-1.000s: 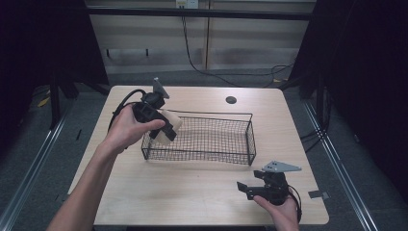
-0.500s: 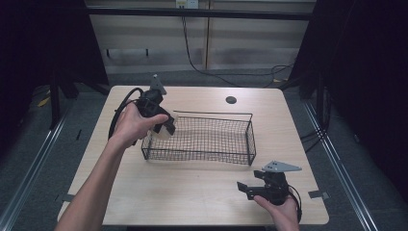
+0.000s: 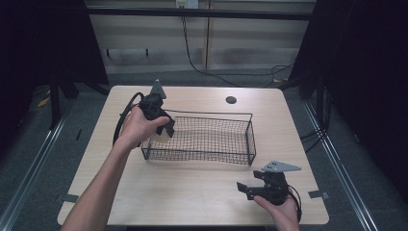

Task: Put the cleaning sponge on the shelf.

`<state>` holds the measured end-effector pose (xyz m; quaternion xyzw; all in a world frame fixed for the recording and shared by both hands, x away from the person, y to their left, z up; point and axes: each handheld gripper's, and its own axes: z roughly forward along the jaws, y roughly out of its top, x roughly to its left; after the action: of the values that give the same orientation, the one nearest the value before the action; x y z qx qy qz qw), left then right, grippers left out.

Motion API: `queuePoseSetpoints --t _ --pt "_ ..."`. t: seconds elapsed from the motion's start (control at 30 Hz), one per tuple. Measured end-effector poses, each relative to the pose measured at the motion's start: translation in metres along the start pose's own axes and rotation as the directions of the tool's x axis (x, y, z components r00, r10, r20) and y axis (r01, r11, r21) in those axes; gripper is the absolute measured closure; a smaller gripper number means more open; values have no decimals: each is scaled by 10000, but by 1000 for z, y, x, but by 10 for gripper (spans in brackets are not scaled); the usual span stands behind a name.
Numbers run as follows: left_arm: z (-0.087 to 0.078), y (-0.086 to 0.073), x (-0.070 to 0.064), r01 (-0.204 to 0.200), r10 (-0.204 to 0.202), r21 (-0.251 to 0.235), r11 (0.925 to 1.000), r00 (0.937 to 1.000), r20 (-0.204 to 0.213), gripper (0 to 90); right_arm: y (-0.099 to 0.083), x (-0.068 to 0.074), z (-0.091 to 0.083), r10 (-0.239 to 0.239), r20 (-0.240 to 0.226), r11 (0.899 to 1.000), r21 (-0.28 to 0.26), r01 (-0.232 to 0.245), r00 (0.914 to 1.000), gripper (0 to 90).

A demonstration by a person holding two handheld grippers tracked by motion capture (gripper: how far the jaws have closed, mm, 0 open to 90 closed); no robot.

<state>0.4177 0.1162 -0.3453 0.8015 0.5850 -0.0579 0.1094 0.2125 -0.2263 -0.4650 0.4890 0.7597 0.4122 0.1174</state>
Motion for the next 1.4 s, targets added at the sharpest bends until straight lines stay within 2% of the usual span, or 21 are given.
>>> queuePoseSetpoints --t 0.17,0.47,0.57,0.63,0.73,0.87,0.97,1.07,1.4 --pt "11 3 1 345 -344 24 9994 9994 -21 308 0 0 0 -3 1 10000 3 3 10000 180" --pt "29 7 3 661 -657 363 9972 9978 -105 308 0 0 0 3 -35 10000 11 -3 10000 180" --pt "33 8 4 670 -658 392 9970 9974 -301 308 0 0 1 -41 -108 10000 -3 41 9999 178" --pt "35 9 6 853 -842 382 9956 9960 -305 308 0 1 1 -62 -115 10000 5 62 9999 178" --pt "37 10 7 946 -927 324 9950 9941 -567 308 0 0 1 -47 -116 10000 -3 47 9999 178" --pt "42 11 10 1018 -991 484 9936 9935 -551 308 0 0 1 -36 -119 10000 11 36 9999 178" --pt "49 11 11 1015 -971 474 9937 9915 -870 307 0 1 1 -49 -117 10000 16 49 9999 175" --pt "54 12 16 1069 -1022 669 9920 9923 -706 307 0 0 1 -7 -115 10000 18 8 9999 174" --pt "65 13 21 1153 -1053 963 9887 9890 -1038 306 0 1 2 -12 -123 10000 56 12 9999 174"
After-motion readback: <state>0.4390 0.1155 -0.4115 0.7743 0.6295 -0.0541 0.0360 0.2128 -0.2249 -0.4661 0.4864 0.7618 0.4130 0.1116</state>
